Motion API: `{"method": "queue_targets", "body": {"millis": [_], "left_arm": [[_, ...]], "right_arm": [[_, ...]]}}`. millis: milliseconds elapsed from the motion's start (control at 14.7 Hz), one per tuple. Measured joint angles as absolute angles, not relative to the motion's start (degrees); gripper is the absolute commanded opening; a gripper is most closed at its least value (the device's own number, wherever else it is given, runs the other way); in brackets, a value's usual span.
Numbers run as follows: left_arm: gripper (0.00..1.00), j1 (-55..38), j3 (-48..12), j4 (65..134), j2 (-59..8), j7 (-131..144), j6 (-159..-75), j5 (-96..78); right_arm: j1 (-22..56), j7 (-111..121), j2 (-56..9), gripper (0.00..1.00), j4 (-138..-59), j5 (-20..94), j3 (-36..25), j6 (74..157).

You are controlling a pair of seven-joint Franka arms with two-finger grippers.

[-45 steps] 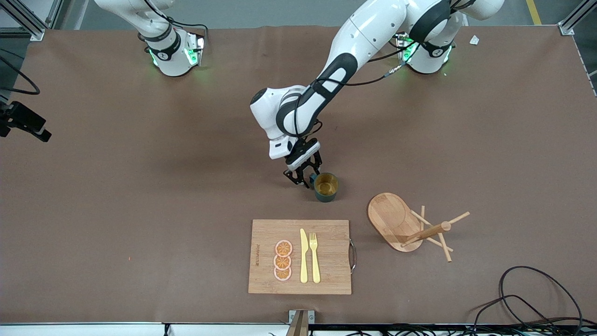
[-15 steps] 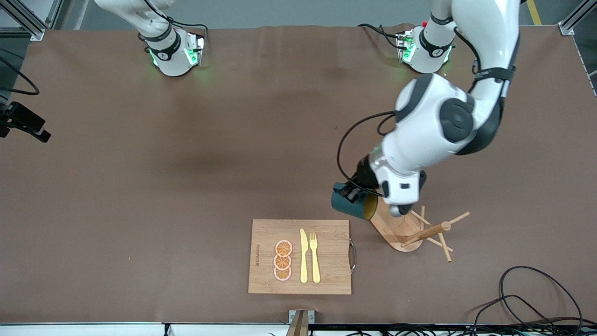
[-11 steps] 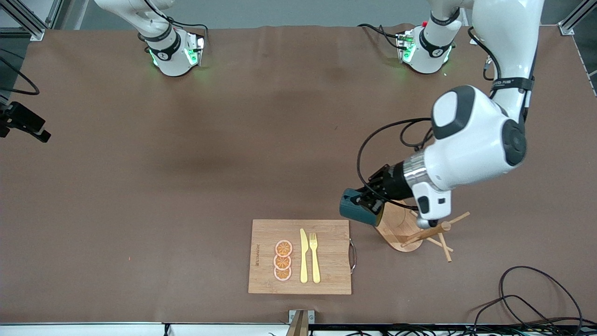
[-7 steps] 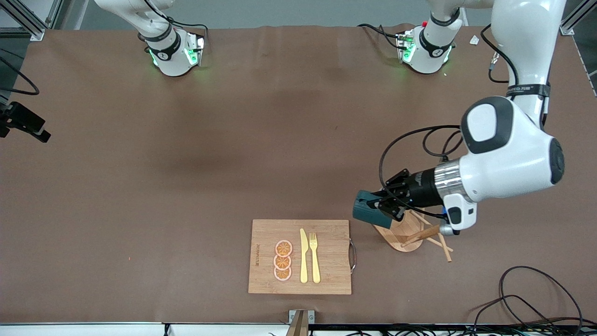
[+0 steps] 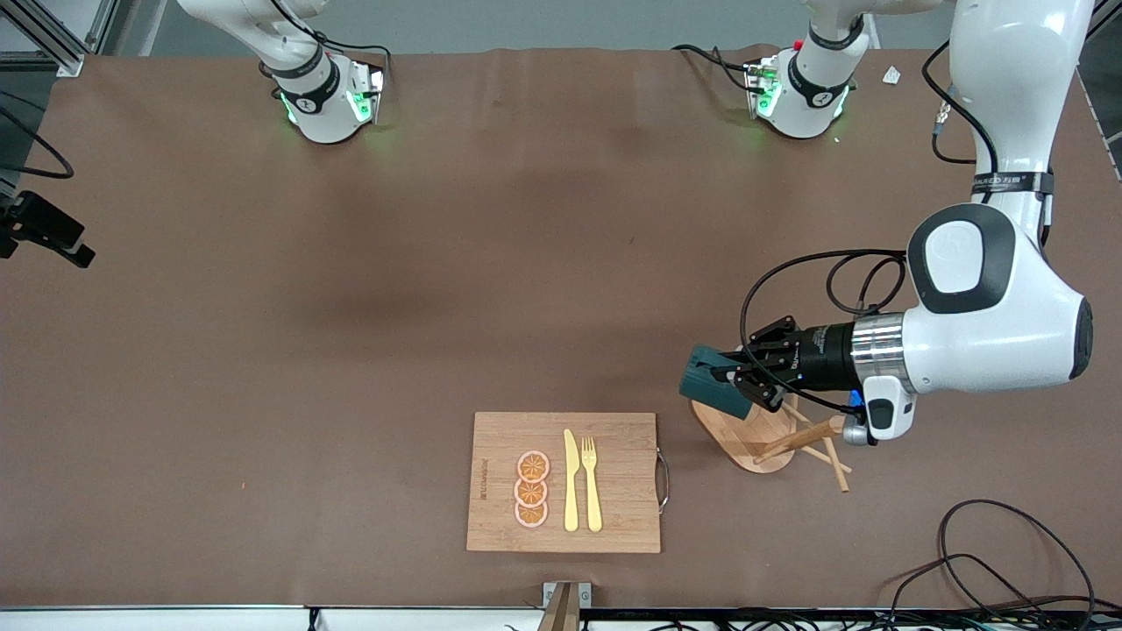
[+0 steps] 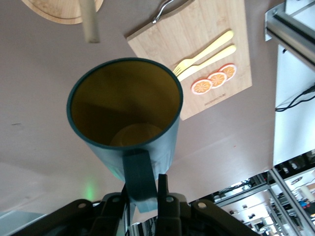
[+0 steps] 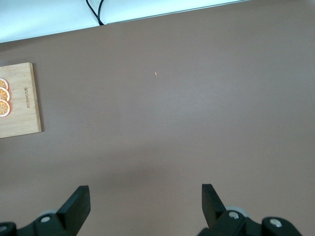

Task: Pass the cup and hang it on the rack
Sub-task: 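Lower the mug handle onto a rack peg with the left gripper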

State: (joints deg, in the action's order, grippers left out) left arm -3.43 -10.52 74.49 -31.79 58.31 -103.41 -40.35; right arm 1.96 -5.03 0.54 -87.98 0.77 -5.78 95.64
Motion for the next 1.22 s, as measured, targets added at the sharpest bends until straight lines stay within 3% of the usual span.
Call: {"method": "queue_targets", "body": {"millis": [1222], "left_arm": [[0.07, 4.94, -10.42, 75.09, -36.13, 51.46, -101.77, -46.91]], "right_arm": [[1.96, -5.03, 0.54, 1.0, -87.98, 0.77, -5.74, 95.65]]}}
